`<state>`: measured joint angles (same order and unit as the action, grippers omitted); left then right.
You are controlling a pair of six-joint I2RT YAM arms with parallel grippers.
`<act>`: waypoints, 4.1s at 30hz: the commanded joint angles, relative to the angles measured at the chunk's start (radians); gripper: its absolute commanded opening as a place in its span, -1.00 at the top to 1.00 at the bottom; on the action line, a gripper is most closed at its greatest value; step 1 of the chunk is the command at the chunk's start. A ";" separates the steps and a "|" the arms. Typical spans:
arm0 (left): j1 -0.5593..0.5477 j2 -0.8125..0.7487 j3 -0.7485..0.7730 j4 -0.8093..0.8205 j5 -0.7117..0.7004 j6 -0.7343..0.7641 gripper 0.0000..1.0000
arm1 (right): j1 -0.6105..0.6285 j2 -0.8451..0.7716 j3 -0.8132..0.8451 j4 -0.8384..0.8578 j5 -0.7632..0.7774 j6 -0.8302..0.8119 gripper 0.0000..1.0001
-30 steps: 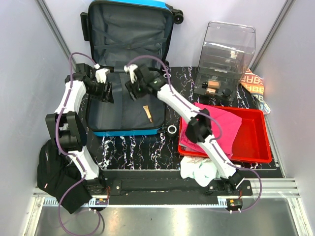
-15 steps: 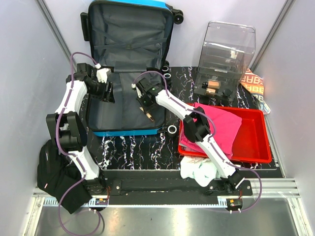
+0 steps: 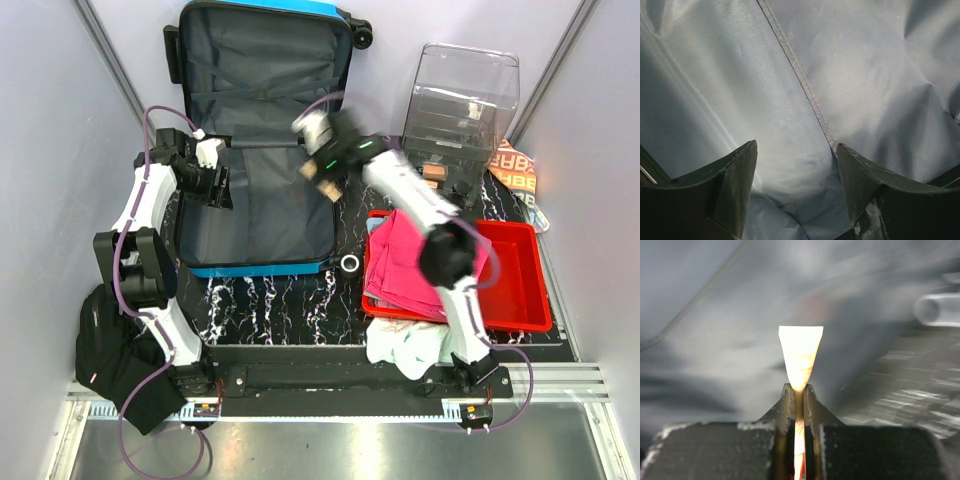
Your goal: Open, take out, and arrange the luggage
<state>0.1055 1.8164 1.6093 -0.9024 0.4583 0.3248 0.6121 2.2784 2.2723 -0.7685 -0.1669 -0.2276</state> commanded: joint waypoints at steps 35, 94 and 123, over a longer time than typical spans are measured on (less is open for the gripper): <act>0.000 -0.088 -0.017 0.026 -0.058 0.002 -0.40 | -0.525 -0.293 -0.543 0.429 0.063 -0.995 -0.28; -0.004 -0.137 -0.042 0.036 -0.093 0.011 -0.42 | -0.578 -0.152 -0.626 0.888 0.308 -0.717 0.94; -0.082 -0.324 -0.253 0.155 -0.297 -0.064 -0.84 | -0.896 -0.988 -1.278 0.653 0.205 0.480 -0.99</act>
<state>0.0376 1.5696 1.3991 -0.8196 0.2638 0.2871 -0.2955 1.4105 1.0195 -0.1246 -0.0658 0.0582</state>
